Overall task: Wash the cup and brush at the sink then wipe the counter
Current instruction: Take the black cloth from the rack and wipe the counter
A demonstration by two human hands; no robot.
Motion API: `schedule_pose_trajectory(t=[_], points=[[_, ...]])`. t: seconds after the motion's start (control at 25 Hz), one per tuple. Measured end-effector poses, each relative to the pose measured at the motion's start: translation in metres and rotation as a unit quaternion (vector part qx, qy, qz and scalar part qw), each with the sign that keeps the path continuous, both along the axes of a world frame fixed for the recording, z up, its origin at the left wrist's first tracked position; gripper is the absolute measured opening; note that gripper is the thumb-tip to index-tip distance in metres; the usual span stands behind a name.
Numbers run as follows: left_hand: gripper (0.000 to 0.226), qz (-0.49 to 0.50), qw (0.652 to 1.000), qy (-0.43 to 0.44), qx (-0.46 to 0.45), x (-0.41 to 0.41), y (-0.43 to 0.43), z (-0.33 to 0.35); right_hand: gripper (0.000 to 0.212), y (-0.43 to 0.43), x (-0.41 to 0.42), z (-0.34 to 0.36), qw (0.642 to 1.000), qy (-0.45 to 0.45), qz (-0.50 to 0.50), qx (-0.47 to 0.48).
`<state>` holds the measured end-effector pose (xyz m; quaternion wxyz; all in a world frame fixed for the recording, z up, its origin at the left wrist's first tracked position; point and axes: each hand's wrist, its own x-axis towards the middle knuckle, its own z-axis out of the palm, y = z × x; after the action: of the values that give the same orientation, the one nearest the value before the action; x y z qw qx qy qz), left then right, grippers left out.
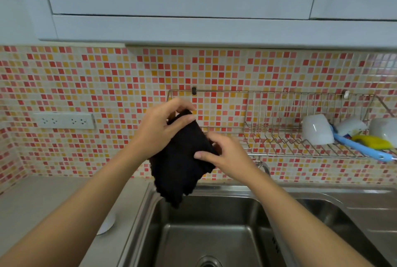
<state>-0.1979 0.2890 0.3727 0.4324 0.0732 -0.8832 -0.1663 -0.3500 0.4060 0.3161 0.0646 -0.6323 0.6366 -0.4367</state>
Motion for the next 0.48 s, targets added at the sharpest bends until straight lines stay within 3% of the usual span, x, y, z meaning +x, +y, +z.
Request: schedule_pose_trajectory(t=[0.12,0.2,0.28,0.4,0.48], points=[[0.021,-0.001,0.993,-0.063,0.097,0.015,-0.018,-0.021,0.021,0.012,-0.007,0.014,0.997,0.054,-0.039,0.034],[0.028,-0.014,0.977,-0.085,0.194,0.024,-0.020,-0.038,0.013,0.015,-0.011,0.018,0.996,0.054,-0.026,0.063],[0.030,-0.037,0.969,-0.075,0.231,0.029,-0.019,-0.048,0.009,0.013,-0.008,0.013,0.996,0.044,-0.003,0.074],[0.028,-0.054,0.959,-0.099,0.259,0.043,-0.024,-0.053,0.031,0.006,-0.001,0.001,0.996,-0.049,0.014,0.069],[0.023,-0.033,0.957,-0.158,0.239,0.060,-0.031,-0.061,0.031,-0.002,0.005,-0.007,0.989,-0.115,0.040,0.085]])
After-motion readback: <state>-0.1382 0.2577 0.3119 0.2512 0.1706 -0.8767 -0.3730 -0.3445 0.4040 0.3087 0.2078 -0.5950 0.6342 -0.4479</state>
